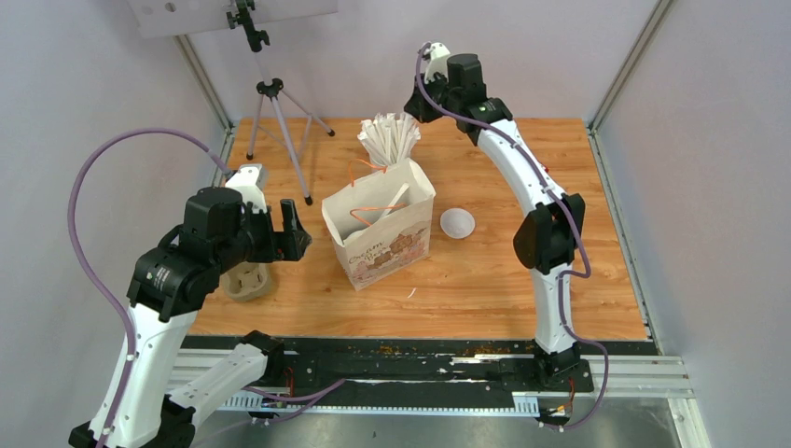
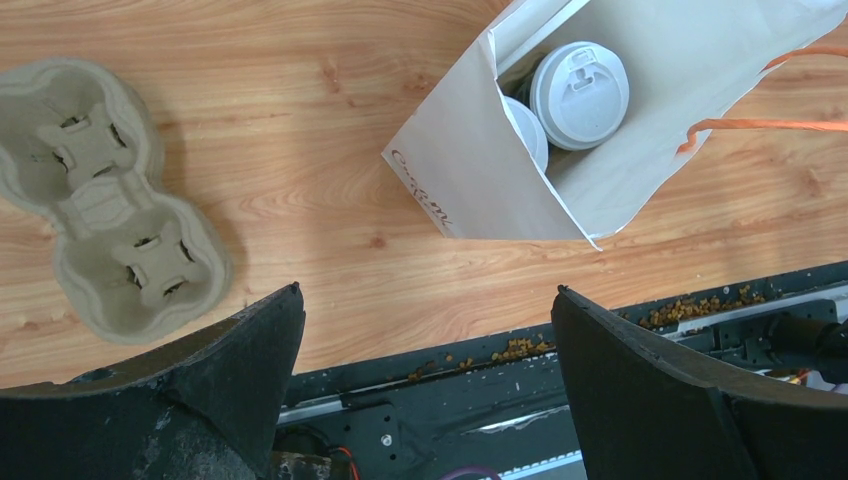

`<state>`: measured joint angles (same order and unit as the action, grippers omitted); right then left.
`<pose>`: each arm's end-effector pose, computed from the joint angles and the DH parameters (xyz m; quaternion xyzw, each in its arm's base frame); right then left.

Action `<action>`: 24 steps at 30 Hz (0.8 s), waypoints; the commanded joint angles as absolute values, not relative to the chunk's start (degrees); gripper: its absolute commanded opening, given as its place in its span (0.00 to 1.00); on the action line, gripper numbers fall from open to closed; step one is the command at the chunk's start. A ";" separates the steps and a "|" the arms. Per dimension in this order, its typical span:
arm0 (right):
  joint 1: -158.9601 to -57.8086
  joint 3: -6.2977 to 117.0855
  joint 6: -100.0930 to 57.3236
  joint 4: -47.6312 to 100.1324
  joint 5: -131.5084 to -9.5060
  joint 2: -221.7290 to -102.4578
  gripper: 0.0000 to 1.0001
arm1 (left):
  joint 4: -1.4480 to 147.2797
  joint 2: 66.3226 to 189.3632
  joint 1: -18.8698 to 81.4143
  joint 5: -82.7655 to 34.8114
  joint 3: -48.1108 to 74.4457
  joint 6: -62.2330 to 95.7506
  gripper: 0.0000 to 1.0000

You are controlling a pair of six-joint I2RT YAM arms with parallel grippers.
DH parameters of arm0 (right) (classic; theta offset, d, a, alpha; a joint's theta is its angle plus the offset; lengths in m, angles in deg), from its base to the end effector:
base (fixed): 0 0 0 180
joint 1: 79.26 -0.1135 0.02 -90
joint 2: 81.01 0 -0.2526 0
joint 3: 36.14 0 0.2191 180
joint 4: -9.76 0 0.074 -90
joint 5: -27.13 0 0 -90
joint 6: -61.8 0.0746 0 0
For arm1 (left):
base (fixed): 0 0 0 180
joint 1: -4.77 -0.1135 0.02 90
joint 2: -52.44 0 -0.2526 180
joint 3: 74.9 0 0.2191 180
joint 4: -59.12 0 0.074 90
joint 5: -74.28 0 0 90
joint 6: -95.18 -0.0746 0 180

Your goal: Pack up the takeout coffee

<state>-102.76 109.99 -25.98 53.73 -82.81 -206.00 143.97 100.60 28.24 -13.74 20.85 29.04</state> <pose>0.4503 0.2235 0.3435 -0.2456 0.7887 0.2619 0.4991 0.1088 -0.0444 0.3735 -0.0107 0.8958 -0.1641 0.4130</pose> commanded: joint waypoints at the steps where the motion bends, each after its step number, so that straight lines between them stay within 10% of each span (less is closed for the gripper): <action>1: -102.48 112.61 -26.48 53.24 -82.17 -201.38 0.00 | 143.13 99.99 27.89 -13.79 20.75 28.90 1.00; 24: -102.46 111.84 -26.27 54.67 -76.37 -182.71 0.00 | 140.64 99.84 27.89 -14.35 18.13 28.23 1.00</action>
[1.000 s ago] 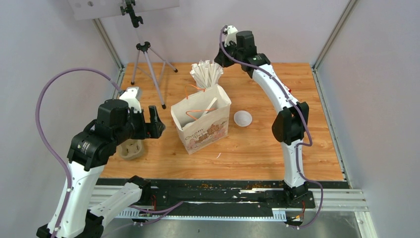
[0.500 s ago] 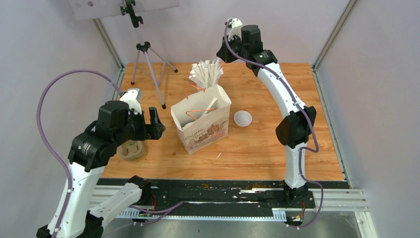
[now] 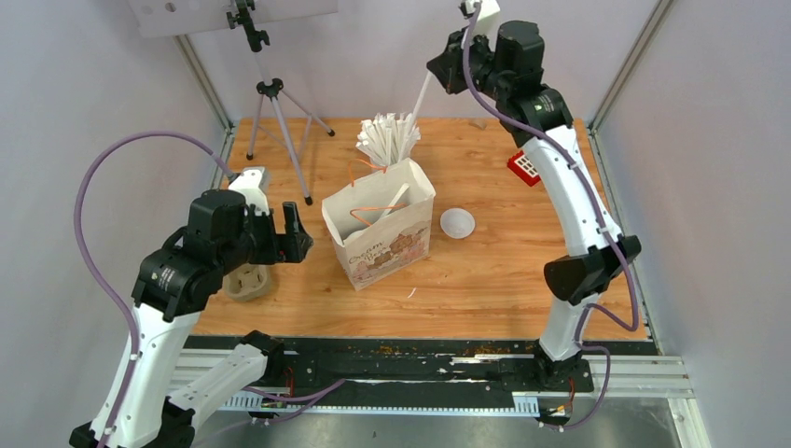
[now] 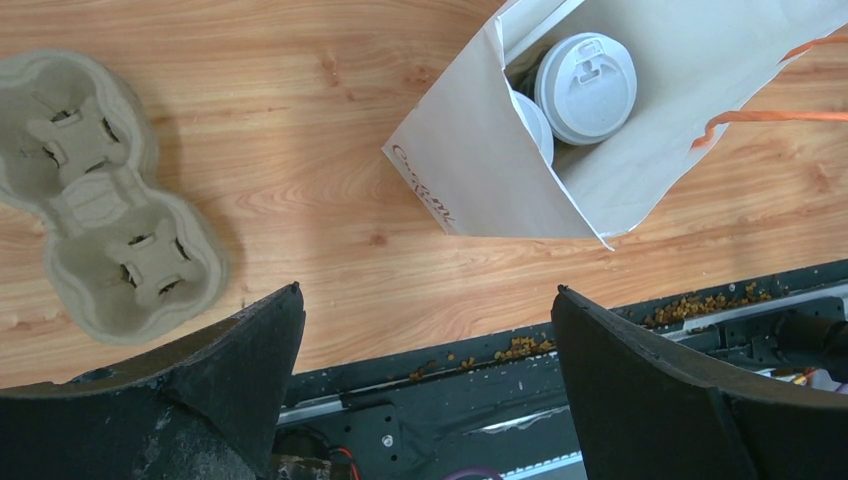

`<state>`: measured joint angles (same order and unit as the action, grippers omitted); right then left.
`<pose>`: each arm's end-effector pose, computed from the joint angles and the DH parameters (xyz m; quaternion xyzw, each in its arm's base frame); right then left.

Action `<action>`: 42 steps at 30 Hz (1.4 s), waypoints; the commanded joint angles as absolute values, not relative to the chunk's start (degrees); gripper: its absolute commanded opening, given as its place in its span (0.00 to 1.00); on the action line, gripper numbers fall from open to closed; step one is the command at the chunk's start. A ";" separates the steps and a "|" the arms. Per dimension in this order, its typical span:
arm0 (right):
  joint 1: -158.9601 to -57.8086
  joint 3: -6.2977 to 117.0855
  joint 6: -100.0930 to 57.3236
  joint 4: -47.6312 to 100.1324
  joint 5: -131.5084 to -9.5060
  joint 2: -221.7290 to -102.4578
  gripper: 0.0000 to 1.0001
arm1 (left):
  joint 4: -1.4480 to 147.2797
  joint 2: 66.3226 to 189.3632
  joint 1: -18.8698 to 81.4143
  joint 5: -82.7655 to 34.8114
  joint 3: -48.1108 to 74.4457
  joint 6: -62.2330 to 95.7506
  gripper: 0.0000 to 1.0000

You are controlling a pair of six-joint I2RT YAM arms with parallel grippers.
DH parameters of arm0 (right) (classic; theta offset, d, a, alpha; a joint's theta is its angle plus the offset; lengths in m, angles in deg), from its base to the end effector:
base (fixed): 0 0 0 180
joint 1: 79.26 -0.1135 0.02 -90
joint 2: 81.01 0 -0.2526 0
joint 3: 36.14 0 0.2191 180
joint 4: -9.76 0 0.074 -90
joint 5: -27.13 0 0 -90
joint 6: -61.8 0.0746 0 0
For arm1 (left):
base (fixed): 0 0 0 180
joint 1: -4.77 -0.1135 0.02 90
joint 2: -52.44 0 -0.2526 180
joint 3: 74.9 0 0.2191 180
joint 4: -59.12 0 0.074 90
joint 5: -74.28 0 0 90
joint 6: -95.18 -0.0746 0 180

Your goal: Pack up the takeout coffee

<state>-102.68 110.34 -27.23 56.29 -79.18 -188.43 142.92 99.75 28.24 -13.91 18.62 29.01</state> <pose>0.3680 0.1822 0.4736 -0.2366 0.7116 0.2421 0.6156 0.1092 -0.0449 0.3667 -0.0098 0.8971 -0.1641 0.4101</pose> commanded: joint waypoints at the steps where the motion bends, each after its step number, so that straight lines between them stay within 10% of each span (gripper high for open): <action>1: -102.46 111.24 -26.08 54.92 -75.54 -181.35 0.00 | 140.59 99.96 27.89 -14.31 18.17 28.07 1.00; 28: -102.50 89.69 -10.86 65.03 -79.33 -156.48 0.00 | 137.74 103.16 27.89 -14.61 19.70 26.44 1.00; 42: -103.40 68.46 2.46 40.63 -84.93 -156.98 0.00 | 138.01 104.19 27.93 -14.50 20.47 25.48 1.00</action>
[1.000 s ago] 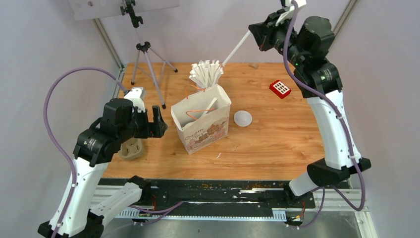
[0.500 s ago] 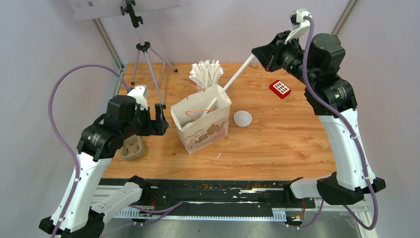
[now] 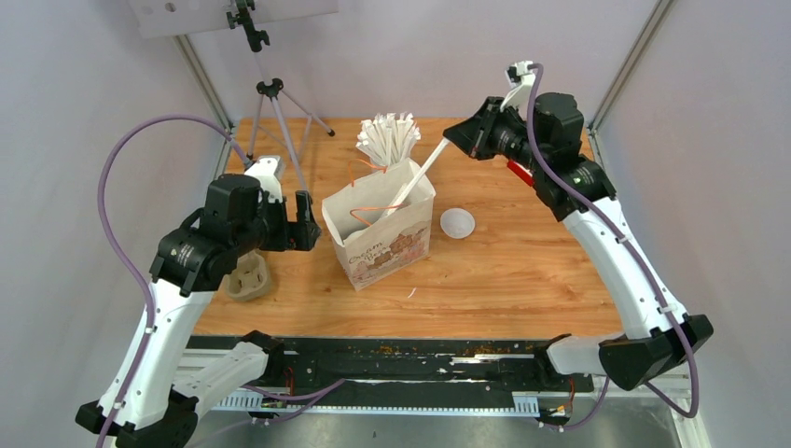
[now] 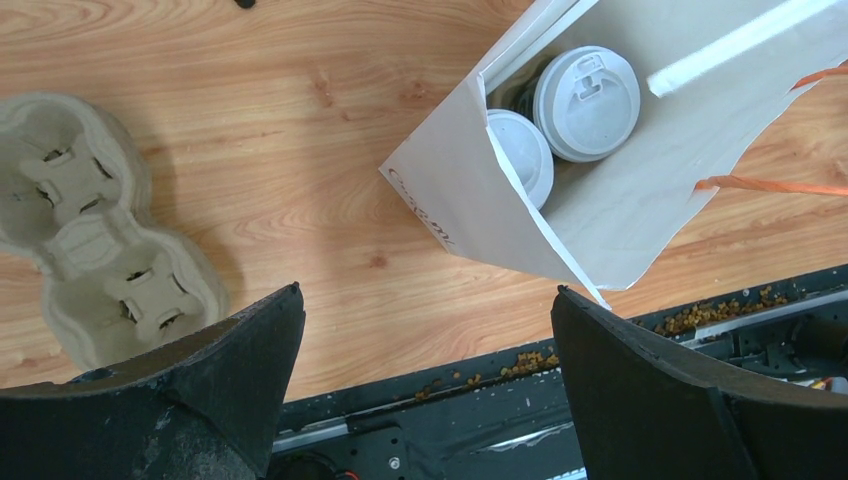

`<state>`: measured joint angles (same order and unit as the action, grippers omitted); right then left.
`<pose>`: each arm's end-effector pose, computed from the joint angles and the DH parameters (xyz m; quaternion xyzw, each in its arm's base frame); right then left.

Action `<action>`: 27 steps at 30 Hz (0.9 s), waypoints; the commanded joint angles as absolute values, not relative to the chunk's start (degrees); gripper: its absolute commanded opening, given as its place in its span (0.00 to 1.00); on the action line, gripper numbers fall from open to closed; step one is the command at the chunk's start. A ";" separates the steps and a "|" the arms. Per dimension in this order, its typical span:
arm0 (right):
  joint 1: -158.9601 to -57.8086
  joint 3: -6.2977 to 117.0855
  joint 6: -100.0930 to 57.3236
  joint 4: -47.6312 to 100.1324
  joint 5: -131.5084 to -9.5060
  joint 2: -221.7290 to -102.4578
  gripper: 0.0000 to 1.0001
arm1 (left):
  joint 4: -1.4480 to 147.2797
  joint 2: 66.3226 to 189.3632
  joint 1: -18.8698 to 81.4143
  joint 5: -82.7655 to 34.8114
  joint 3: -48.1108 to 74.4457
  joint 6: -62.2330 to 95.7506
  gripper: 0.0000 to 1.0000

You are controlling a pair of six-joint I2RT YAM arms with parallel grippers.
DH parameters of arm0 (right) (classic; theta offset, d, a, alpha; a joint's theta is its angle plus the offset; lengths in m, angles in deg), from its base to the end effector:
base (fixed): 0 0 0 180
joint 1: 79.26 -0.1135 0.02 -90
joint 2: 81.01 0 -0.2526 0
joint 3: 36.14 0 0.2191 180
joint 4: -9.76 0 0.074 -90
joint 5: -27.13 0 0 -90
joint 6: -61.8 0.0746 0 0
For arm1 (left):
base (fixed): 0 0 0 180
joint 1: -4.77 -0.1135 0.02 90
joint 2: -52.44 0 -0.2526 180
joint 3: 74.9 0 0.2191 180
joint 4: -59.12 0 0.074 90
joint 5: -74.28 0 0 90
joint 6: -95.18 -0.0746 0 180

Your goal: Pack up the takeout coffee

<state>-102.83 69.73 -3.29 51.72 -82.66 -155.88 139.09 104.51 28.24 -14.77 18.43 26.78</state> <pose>0.2497 0.1365 0.4428 -0.1005 0.7612 0.3782 0.5172 0.1338 -0.0568 0.3643 0.0111 0.9014 -0.1590 0.4026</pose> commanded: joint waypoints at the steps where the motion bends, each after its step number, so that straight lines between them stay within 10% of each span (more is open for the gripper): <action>1: -103.49 67.87 3.27 39.43 -85.54 -157.68 0.00 | 138.10 104.20 27.89 -14.49 20.45 25.56 1.00; 21: -110.81 61.99 11.27 31.32 -87.86 -167.41 0.00 | 138.62 103.52 27.89 -13.26 19.78 25.63 1.00; 27: -111.13 62.88 9.44 36.07 -87.54 -167.48 0.14 | 138.13 103.55 27.89 -13.78 20.40 26.01 1.00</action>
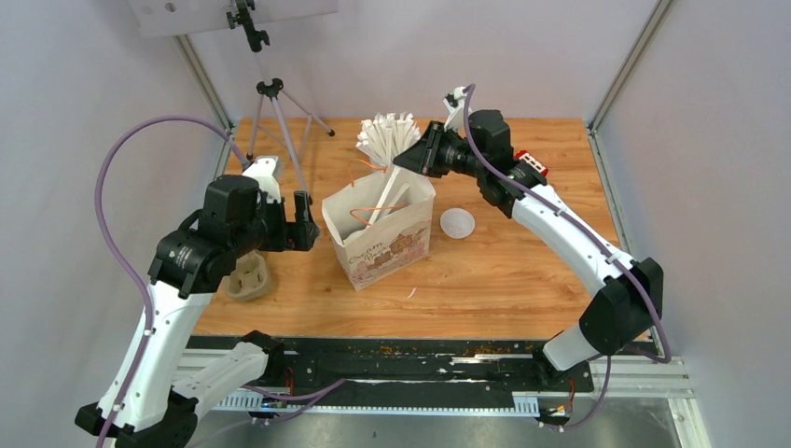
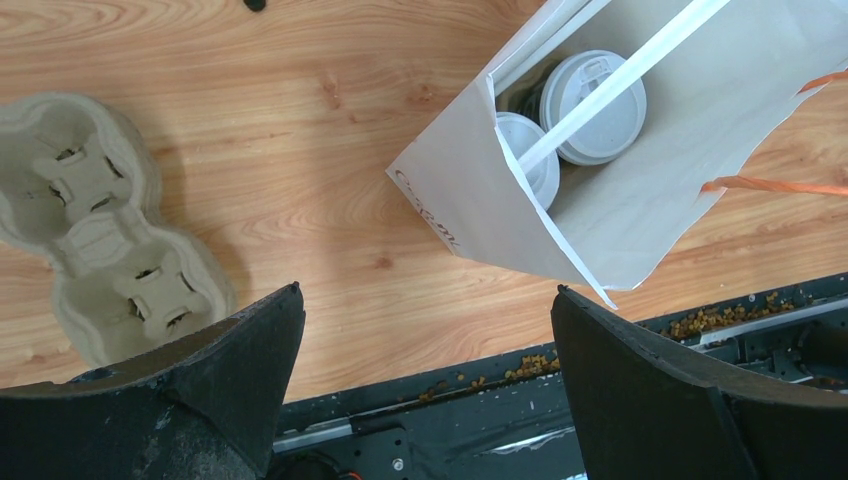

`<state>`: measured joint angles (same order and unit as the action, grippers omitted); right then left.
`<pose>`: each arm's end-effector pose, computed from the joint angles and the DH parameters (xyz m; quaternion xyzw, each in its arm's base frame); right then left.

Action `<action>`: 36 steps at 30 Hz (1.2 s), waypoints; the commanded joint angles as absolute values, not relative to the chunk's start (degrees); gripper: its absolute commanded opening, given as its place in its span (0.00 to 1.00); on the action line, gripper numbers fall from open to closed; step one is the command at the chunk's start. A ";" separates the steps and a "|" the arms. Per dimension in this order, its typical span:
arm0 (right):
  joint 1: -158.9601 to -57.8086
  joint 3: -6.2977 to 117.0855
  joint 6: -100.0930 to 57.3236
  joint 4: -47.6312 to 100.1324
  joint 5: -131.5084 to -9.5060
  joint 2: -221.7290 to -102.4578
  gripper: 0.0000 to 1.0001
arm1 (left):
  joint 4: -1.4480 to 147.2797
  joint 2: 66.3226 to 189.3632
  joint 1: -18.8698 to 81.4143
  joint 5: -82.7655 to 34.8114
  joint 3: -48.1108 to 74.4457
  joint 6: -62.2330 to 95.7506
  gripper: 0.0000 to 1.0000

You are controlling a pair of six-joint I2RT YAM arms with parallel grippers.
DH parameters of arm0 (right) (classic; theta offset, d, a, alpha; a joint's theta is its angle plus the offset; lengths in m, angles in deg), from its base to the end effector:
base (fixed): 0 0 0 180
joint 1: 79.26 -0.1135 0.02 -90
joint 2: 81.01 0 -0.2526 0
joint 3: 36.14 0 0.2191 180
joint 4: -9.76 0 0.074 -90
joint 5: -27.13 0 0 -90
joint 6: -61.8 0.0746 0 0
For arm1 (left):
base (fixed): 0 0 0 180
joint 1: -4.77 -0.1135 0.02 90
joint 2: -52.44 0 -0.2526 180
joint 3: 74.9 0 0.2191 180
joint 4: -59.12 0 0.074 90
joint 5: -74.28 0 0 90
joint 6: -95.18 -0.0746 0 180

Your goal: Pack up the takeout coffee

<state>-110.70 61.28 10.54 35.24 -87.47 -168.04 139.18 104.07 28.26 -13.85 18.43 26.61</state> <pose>0.2904 0.2139 0.3684 -0.0799 0.7823 0.4799 0.3890 0.1324 -0.0549 0.3651 0.0091 0.9000 -0.1528 0.4081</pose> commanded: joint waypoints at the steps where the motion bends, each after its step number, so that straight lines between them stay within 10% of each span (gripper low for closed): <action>1: -111.11 63.97 8.22 37.78 -87.18 -167.28 0.18 | 138.08 103.57 27.89 -13.63 20.66 26.01 1.00; 17: -109.55 79.28 -13.36 67.38 -76.74 -160.83 0.62 | 135.12 105.27 27.89 -12.23 30.84 23.96 1.00; 21: -109.58 82.55 -19.48 72.78 -75.14 -159.09 0.99 | 132.95 105.31 27.94 -12.22 32.99 23.51 1.00; 36: -109.63 83.39 -16.09 79.09 -59.76 -148.23 1.00 | 118.30 97.53 27.93 -17.37 26.67 19.55 1.00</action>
<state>-109.80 83.22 -20.10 76.16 -67.45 -149.81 122.90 97.98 28.24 -15.31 27.69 21.34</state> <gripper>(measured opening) 0.996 0.998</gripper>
